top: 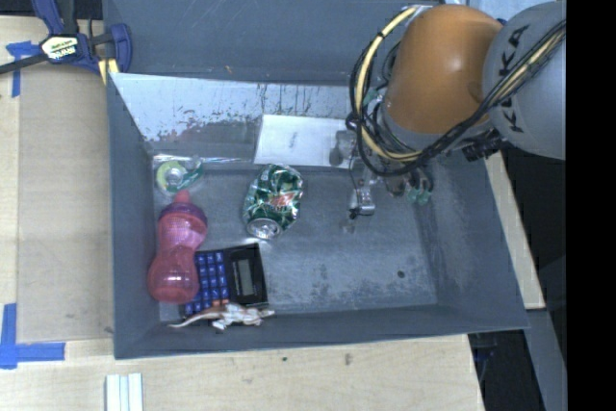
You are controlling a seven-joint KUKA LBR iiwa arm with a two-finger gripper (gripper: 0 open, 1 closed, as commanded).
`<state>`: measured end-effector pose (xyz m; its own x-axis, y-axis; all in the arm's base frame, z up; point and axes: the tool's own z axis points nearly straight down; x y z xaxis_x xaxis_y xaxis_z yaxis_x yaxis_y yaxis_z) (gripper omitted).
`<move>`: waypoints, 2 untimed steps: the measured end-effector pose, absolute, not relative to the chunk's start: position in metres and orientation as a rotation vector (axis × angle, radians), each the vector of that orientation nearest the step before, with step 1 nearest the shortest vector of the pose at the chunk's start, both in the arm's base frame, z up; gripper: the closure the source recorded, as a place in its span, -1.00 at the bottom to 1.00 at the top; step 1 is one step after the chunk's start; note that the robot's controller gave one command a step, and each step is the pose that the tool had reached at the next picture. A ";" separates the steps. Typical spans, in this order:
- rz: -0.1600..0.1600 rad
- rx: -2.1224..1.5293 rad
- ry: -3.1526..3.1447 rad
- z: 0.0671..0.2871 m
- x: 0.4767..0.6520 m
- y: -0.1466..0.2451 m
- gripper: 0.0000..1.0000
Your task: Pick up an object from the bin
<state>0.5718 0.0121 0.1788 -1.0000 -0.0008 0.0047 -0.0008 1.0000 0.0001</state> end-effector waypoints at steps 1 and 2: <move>-0.001 0.001 -3.145 0.184 0.573 0.012 -1.00; 0.003 0.119 -3.141 0.177 0.574 0.024 -1.00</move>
Offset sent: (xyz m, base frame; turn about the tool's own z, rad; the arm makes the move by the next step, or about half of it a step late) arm 0.0016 0.0437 -0.0203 -0.2468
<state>0.5740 0.0235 0.1770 -0.9971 -0.0757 -0.0020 -0.0757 0.9971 -0.0019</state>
